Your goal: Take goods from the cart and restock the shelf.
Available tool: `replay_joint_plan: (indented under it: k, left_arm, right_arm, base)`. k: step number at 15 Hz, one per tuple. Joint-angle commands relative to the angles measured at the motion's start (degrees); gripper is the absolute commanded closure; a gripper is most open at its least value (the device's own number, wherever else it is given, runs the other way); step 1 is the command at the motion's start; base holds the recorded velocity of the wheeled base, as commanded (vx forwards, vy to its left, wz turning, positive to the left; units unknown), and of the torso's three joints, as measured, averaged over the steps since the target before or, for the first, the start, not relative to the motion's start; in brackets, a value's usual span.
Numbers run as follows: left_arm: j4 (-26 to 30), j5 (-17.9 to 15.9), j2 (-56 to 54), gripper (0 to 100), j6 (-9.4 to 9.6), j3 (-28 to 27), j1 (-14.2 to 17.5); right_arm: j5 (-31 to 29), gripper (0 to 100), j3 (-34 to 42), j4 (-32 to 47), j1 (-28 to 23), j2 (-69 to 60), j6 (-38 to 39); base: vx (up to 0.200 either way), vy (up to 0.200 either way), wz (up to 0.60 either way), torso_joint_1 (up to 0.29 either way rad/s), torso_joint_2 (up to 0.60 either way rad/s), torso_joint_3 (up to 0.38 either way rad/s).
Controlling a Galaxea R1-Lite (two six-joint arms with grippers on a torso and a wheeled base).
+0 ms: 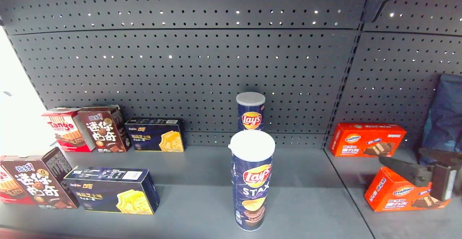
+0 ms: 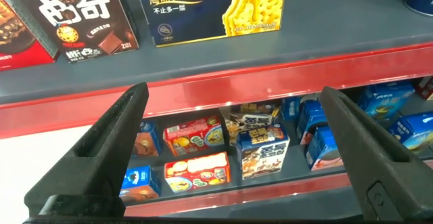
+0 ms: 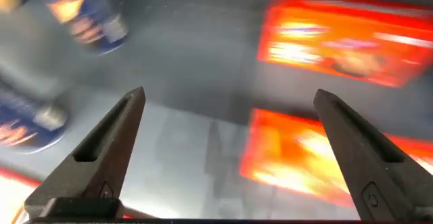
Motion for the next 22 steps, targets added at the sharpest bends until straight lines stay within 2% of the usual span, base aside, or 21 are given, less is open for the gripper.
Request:
replay_joint_plan:
  k: [1, 3, 4, 6, 8, 10, 11, 17, 19, 22]
  left_arm:
    - [0.0, 0.0, 0.1, 0, 0.02, 0.0, 0.0]
    - [0.0, 0.1, 0.1, 0, 0.02, 0.0, 0.0]
    - [0.0, 0.0, 0.1, 0, 0.02, 0.0, 0.0]
    - [0.0, 0.0, 0.1, 0, 0.02, 0.0, 0.0]
    - [0.0, 0.0, 0.1, 0, 0.02, 0.0, 0.0]
    - [0.0, -0.1, 0.1, 0, 0.02, 0.0, 0.0]
    - [0.0, -0.1, 0.1, 0, 0.02, 0.0, -0.3]
    - [0.0, -0.8, 0.1, 0, -0.07, 0.0, -0.3]
    - [0.0, -0.3, 0.1, 0, -1.21, 0.0, -0.3]
    - [0.0, 0.3, 0.1, 0, -0.33, 0.1, -0.2]
  right_arm:
    - [-4.7, 0, 14.0, -1.0, -6.9, -20.8, -0.4]
    - [-9.4, 0, 24.8, -0.5, -11.7, -34.7, -0.5]
    - [-9.3, 0, 27.5, 0.8, -15.5, -40.2, -0.5]
    - [-7.4, 0, 29.7, 6.4, -19.5, -50.7, -0.6]
    - [-4.6, 0, 29.8, 12.3, -20.0, -59.2, -3.1]
    - [2.9, 0, 30.4, 10.4, -20.0, -59.2, -4.4]
    - [10.2, 0, 30.7, 10.1, -20.0, -59.2, -4.4]
    - [10.1, 0, 32.3, 9.8, -20.0, -59.2, -4.1]
    - [10.1, 0, 32.3, 9.8, -20.0, -59.2, -4.0]
    - [10.1, 0, 32.3, 9.8, -20.0, -59.2, -4.1]
  base:
    - [0.000, 0.000, 0.00, 0.000, 0.00, 0.000]
    - [0.000, 0.000, 0.00, 0.000, 0.00, 0.000]
    - [0.000, 0.000, 0.00, 0.000, 0.00, 0.000]
    - [0.000, 0.000, 0.00, 0.000, 0.00, 0.000]
    - [0.000, 0.000, 0.00, 0.000, 0.00, 0.000]
    - [0.000, 0.000, 0.00, 0.000, 0.00, 0.000]
    - [0.000, 0.000, 0.00, 0.000, 0.00, 0.000]
    - [0.000, 0.000, 0.00, 0.000, 0.00, 0.000]
    - [0.000, 0.000, 0.00, 0.000, 0.00, 0.000]
    - [0.000, 0.000, 0.00, 0.000, 0.00, 0.000]
